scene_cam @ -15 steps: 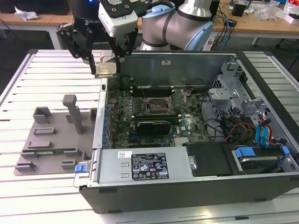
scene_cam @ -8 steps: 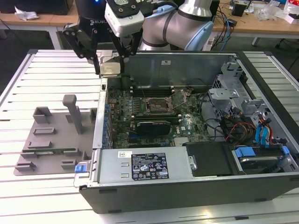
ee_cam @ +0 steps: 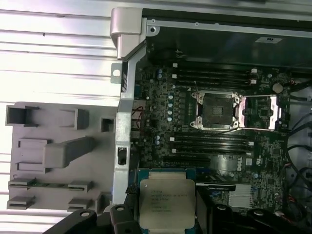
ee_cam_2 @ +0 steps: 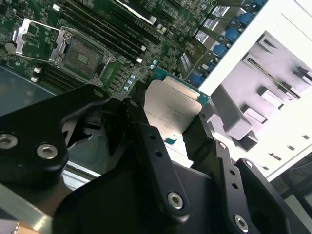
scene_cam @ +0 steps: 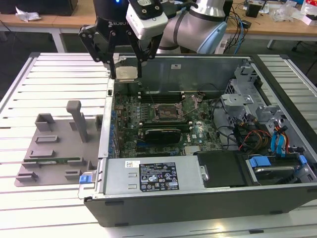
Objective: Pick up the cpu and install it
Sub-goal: 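Pick up the cpu and move it towards the insertion slot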
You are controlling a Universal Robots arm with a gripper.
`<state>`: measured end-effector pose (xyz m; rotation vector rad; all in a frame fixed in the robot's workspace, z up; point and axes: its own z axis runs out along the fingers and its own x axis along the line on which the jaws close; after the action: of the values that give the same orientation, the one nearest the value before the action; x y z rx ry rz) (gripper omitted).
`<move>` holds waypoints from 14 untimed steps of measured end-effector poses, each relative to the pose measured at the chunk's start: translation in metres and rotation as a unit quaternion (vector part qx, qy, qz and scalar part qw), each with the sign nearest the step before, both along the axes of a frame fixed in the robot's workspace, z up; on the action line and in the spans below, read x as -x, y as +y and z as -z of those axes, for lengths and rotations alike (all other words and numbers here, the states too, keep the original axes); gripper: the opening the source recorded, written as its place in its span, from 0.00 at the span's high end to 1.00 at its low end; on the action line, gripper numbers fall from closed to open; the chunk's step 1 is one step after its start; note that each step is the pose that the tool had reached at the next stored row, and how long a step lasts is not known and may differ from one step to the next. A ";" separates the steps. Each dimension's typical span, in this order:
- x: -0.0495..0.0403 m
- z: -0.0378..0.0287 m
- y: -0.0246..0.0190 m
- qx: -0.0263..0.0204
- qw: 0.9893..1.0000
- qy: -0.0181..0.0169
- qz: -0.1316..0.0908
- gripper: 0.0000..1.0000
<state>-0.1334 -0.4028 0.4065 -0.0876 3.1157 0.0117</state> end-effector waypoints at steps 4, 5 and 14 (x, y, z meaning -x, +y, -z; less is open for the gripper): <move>-0.0070 0.0001 0.0001 0.000 1.000 0.000 0.000 0.45; -0.0084 0.0001 0.0001 0.000 1.000 0.000 0.000 0.45; -0.0311 0.0004 0.0003 0.001 1.000 0.000 0.000 0.45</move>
<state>-0.1023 -0.4025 0.4061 -0.0876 3.1157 0.0096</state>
